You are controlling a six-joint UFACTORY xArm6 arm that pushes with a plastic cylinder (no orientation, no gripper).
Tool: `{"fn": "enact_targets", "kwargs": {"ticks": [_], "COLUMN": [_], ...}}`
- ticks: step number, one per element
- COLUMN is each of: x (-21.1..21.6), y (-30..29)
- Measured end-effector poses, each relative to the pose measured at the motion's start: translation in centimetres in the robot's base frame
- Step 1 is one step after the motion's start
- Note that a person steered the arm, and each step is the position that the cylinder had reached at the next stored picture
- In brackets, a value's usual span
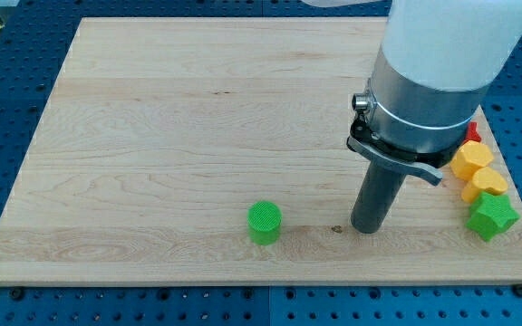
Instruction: Separate the green star from yellow heart
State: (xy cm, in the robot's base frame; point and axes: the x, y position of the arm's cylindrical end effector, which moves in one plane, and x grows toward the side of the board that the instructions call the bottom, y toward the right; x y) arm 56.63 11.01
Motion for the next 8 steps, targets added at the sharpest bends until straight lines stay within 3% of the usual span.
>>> {"fn": "enact_targets", "kwargs": {"ticks": [5, 8], "x": [4.6, 5.3], "y": [2.5, 5.6]}}
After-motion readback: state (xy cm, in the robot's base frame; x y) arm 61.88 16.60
